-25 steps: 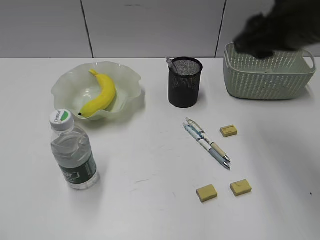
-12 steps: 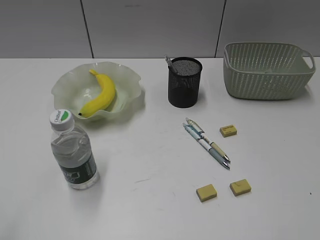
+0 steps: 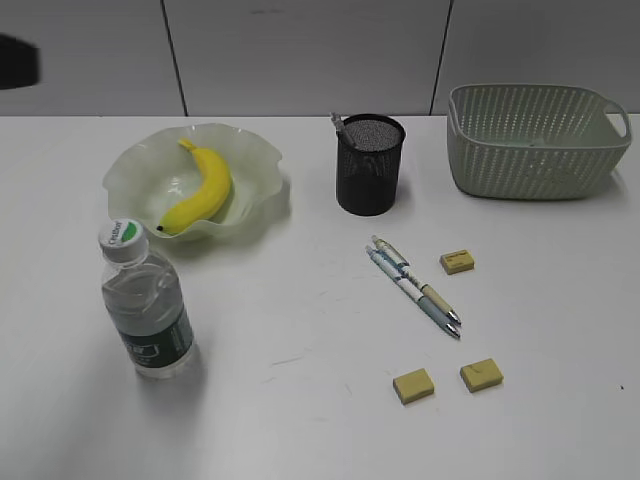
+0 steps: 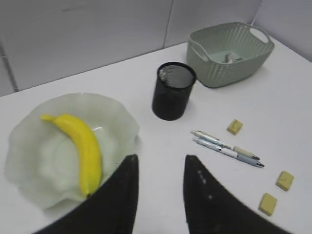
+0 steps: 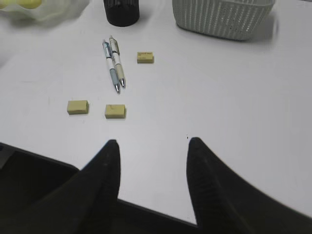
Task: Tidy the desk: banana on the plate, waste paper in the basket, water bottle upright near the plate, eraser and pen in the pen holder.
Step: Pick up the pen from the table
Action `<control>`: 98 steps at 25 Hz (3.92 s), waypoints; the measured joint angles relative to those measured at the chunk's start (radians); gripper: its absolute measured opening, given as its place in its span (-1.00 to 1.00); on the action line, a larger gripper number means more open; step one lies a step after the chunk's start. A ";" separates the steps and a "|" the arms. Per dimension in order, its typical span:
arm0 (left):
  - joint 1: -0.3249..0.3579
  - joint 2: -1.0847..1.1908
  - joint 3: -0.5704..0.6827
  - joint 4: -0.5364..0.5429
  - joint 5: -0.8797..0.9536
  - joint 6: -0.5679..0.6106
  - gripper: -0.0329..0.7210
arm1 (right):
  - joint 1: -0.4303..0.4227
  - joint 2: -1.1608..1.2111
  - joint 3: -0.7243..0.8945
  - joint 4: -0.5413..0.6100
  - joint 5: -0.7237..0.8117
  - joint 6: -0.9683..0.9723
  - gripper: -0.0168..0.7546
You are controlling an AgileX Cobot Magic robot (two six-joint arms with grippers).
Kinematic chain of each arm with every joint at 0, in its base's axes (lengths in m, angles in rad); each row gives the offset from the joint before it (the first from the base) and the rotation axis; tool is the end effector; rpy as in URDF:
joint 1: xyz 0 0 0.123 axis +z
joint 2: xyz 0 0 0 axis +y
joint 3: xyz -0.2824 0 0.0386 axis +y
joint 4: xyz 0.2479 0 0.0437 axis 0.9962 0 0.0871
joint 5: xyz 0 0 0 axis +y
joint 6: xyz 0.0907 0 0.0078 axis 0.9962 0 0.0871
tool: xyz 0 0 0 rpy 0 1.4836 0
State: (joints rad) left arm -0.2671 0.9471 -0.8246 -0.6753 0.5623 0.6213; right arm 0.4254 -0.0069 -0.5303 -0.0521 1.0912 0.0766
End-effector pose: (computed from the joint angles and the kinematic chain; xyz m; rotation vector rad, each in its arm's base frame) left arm 0.1785 -0.0804 0.3472 0.5095 2.0061 -0.4989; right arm -0.0082 -0.0083 0.2831 -0.3505 2.0156 0.2525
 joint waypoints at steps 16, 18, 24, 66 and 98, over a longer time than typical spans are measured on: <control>-0.609 1.128 -0.823 0.473 -0.010 -0.955 -0.27 | 0.000 0.000 0.019 -0.003 -0.046 0.000 -0.02; -0.607 1.199 -0.892 0.475 -0.003 -0.977 -0.26 | 0.000 0.000 0.019 -0.003 -0.047 0.000 -0.02; -0.607 1.299 -0.984 0.494 0.002 -1.120 -0.23 | 0.000 0.000 0.019 -0.003 -0.047 0.000 -0.05; -0.607 1.439 -0.990 0.704 0.044 -1.524 -0.24 | 0.000 0.000 0.020 -0.003 -0.048 -0.002 -0.24; -0.614 1.438 -1.008 0.853 0.179 -1.612 -0.36 | 0.000 0.000 0.020 -0.003 -0.048 -0.003 -0.32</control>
State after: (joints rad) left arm -0.8810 2.3853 -1.8331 0.1777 0.7416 -0.9905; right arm 0.4254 -0.0069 -0.5102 -0.0554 1.0428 0.0739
